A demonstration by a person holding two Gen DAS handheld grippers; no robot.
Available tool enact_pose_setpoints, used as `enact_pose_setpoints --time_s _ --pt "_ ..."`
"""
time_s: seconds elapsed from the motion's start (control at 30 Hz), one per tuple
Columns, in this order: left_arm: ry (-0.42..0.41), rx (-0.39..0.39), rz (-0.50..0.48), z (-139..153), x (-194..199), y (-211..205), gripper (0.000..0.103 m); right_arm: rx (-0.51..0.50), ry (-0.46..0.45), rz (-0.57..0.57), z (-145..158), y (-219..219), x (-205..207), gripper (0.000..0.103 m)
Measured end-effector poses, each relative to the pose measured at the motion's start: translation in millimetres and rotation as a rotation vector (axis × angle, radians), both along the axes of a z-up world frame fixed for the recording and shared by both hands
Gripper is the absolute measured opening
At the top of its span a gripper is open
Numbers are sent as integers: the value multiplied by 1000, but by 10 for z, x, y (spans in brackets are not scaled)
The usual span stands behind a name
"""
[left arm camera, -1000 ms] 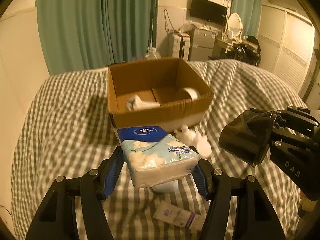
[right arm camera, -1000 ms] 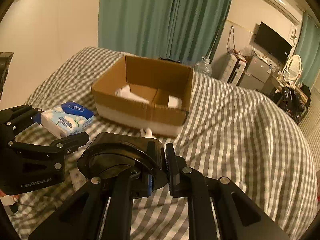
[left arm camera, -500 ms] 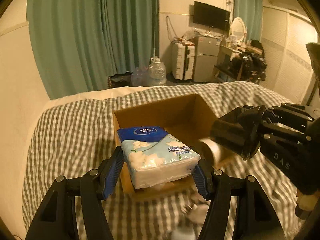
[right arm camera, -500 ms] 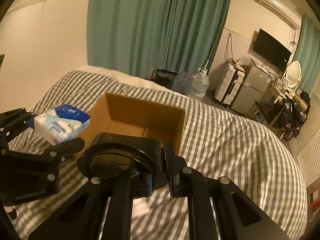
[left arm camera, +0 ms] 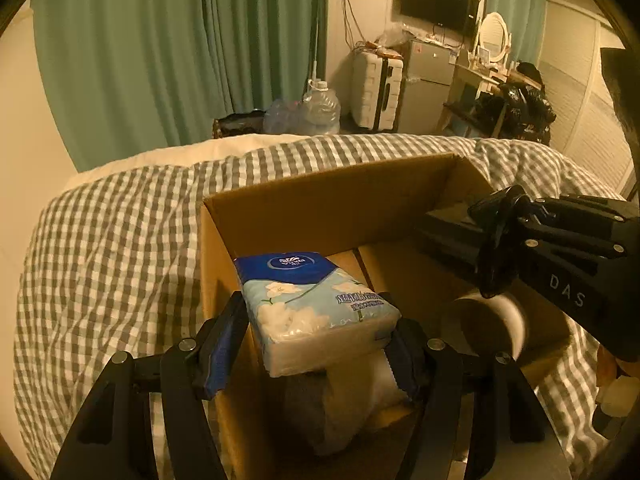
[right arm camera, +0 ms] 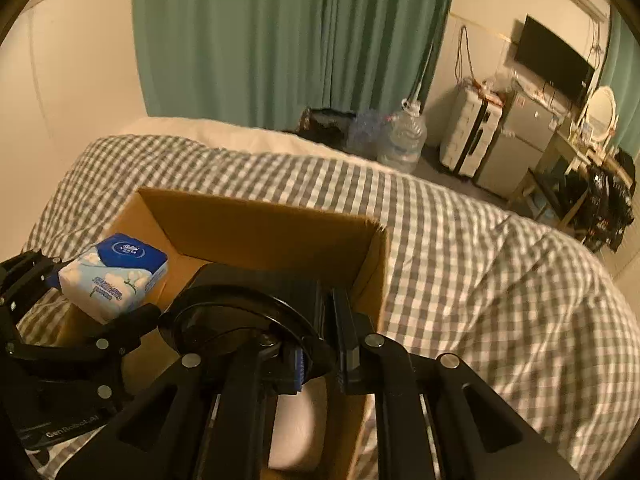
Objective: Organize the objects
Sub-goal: 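Lower tissue pack and black item into the box and release both, then grasp the white-and-purple tube with the right tool while the left tool grasps the earbud case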
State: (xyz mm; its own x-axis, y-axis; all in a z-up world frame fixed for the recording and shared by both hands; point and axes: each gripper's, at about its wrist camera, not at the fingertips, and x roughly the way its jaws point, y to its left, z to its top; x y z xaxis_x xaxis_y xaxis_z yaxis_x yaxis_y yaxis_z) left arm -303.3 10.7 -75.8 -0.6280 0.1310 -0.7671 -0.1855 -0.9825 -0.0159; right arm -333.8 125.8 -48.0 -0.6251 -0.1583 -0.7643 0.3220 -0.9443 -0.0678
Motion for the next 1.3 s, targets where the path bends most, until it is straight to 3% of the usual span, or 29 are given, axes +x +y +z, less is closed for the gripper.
enact_pose_setpoints --time_s 0.1,0.17,0.23,0.27,0.3,0.37,0.53,1.0,1.2,1.3 --pt "11 3 -37 -69 37 24 66 -49 2 -2 -34 28 14 22" --pt "6 -13 -38 -93 51 57 67 -74 16 -21 -32 51 48 51" --pt "-8 -6 -44 -72 54 74 70 -84 0 -20 -12 56 85 62" --pt "-9 9 -51 -58 84 74 74 -92 13 -17 33 50 141 62" --pt "-4 19 -51 -45 127 74 84 -95 26 -20 83 62 174 64" --pt "-5 18 -30 -28 192 66 94 -99 43 -36 160 86 243 83" --pt "-23 62 3 89 495 -14 96 -126 58 -62 373 201 564 83" --pt "55 3 121 493 1600 -331 100 -77 90 -40 714 504 1943 83" --pt "-7 39 196 293 2097 -502 100 -58 54 -1 446 325 2411 83" --pt "-1 3 203 160 2332 -522 100 -60 11 25 204 233 2590 83"
